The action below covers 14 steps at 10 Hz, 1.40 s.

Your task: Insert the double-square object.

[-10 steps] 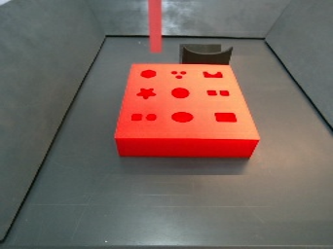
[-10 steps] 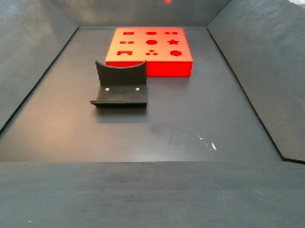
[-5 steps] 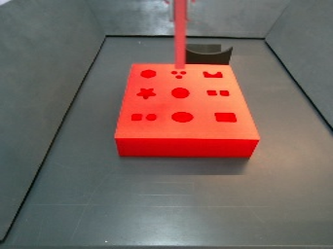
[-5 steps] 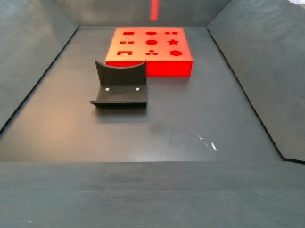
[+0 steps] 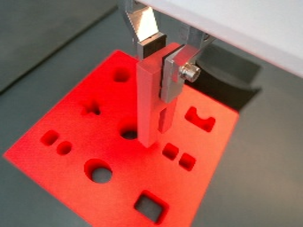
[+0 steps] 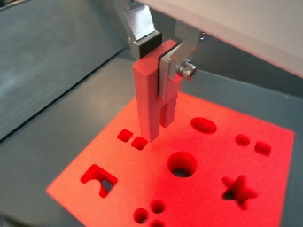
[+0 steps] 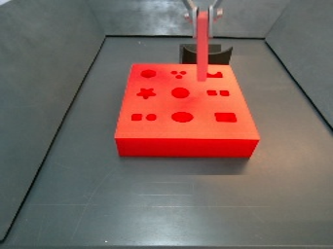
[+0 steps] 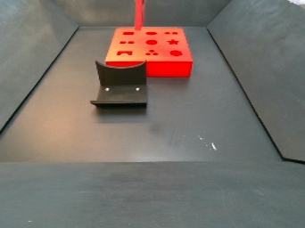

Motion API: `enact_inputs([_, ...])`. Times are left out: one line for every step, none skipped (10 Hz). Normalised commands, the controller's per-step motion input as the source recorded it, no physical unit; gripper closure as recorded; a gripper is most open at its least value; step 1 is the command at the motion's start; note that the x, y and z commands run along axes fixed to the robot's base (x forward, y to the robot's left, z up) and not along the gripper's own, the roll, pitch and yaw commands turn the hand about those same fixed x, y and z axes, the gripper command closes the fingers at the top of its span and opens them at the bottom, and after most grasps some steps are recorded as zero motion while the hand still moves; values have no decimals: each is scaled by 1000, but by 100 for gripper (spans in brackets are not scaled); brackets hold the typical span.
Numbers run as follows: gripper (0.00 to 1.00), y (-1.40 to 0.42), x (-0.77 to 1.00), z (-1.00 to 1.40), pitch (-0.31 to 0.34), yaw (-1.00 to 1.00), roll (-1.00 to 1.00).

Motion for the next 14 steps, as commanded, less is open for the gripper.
enact_inputs([100,0,71,-446,-80,-983,39])
enact_inputs([100,-57,137,-323,-26,-869,166])
enact_inputs([100,0,0,-206,96,-783,236])
enact_inputs([100,0,-91,0,379,-643,219])
enact_inputs([100,0,-71,0,381,-603,214])
enact_inputs([100,-34,-63,63,364,-560,256])
enact_inputs([100,-26,0,40,311,-546,271])
enact_inputs([100,-40,23,37,167,-580,270])
enact_inputs([100,-231,549,71,0,-469,86])
enact_inputs([100,-240,631,0,0,-389,116])
enact_inputs([100,-220,591,0,11,-386,146])
enact_inputs([100,-169,580,-117,53,-351,233])
enact_inputs([100,-86,589,-171,97,-317,293])
enact_inputs([100,-46,526,-126,110,-354,289])
